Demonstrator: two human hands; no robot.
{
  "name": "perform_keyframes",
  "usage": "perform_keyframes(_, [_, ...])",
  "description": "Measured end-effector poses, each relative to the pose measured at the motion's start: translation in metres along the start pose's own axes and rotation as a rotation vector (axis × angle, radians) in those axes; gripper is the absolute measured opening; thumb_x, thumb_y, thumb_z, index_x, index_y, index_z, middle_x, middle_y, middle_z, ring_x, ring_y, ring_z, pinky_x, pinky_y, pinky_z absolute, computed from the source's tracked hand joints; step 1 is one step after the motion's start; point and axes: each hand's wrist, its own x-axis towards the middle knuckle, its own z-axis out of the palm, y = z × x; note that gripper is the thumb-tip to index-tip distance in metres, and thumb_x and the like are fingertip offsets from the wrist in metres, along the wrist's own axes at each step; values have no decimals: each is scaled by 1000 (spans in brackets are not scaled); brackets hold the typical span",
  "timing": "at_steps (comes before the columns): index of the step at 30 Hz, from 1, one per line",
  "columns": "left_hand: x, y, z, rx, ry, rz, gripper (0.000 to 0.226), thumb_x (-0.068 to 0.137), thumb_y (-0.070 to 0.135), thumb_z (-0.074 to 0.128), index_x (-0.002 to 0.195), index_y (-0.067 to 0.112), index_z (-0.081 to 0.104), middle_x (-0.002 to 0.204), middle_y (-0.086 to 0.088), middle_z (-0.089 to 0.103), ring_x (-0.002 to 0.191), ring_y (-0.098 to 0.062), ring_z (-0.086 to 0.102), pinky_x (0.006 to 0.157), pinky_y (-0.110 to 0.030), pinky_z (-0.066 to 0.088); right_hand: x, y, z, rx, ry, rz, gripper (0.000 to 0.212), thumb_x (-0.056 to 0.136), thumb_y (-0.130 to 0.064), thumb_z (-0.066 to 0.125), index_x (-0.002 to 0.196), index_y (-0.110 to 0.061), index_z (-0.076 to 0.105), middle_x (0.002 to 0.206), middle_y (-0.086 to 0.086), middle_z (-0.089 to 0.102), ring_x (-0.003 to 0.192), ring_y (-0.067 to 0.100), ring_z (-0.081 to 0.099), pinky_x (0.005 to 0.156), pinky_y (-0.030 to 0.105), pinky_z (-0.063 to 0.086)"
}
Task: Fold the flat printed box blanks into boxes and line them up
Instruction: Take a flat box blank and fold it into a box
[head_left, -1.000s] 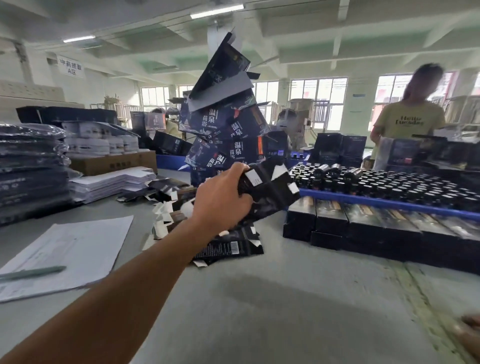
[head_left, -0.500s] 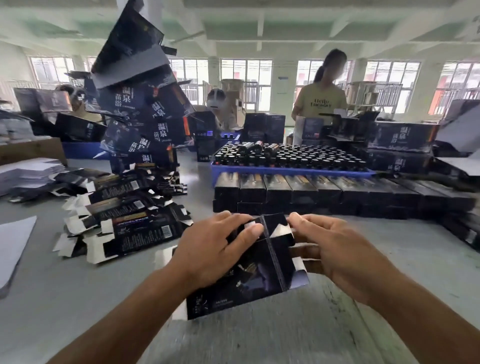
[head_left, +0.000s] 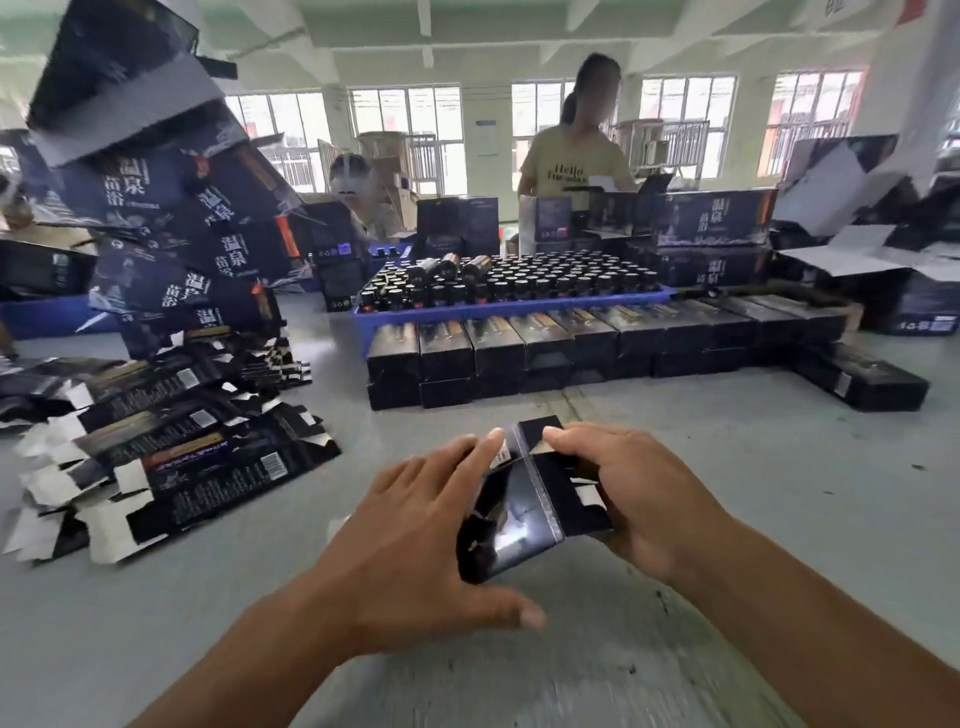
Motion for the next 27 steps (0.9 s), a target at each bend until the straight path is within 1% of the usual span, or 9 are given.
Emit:
perform_keyframes(2, [1,0,1,10,18,-8,126,52,105,42,138,57,-36,158,28,-1,133,7,9,113,-20,2,1,2,0,-19,-23,-24,23,96,-29,63,89,-12,77,83,5,72,74,17,70,61,31,55])
perform_keyframes(6, [0,-9,-8,-12,135,-55,123,51,106,41,136,60,-35,153,23,21,110,15,10,103,-18,15,1,1,-2,-39,-61,-71,30,96,-45,61,91,-21,78,82,0,74,75,16,73,67,28,58])
perform_keyframes(10, [-1,-14,-12,33,195,-42,126,51,107,33,153,42,-3,148,18,37,115,7,27,104,-21,23,-1,1,-4,-176,19,-218,17,93,-35,66,101,-20,70,91,-1,77,83,16,75,68,28,61])
perform_keyframes(13, [-3,-11,-13,33,205,-19,119,57,105,34,153,39,10,142,19,42,118,1,38,104,-24,28,-6,1,-2,-294,38,-378,13,92,-27,69,93,-16,63,85,-1,76,79,13,74,65,26,60])
perform_keyframes(17, [-7,-7,-16,22,244,24,103,68,97,40,150,38,19,141,24,33,115,5,34,102,-21,26,-11,-2,-2,-449,48,-512,17,92,-20,71,81,-27,62,85,-4,75,78,11,72,60,19,56])
perform_keyframes(20, [-8,-5,-21,-31,282,40,90,71,77,58,146,38,27,133,33,26,114,15,28,99,-18,28,-13,-4,-5,-469,-42,-464,19,94,-17,68,98,-36,69,92,-9,77,82,9,73,62,20,58])
perform_keyframes(22, [-9,-4,-22,-41,310,46,88,70,67,64,146,37,31,130,36,25,120,19,22,101,-20,29,-13,-3,-3,-486,-74,-442,21,97,-19,65,112,-32,70,97,-9,77,84,9,74,63,21,58])
perform_keyframes(25, [-9,-3,-21,-30,389,44,93,71,57,72,150,34,29,125,44,25,121,26,16,101,-19,28,-16,-1,3,-494,-70,-508,30,99,-13,61,111,-39,69,95,-16,76,84,6,73,62,20,58])
perform_keyframes(27, [-9,-2,-21,3,469,72,96,72,54,73,153,33,26,125,43,28,116,20,24,98,-20,27,-17,0,5,-491,-37,-539,34,99,-11,61,119,-38,67,100,-12,75,86,5,73,63,21,59])
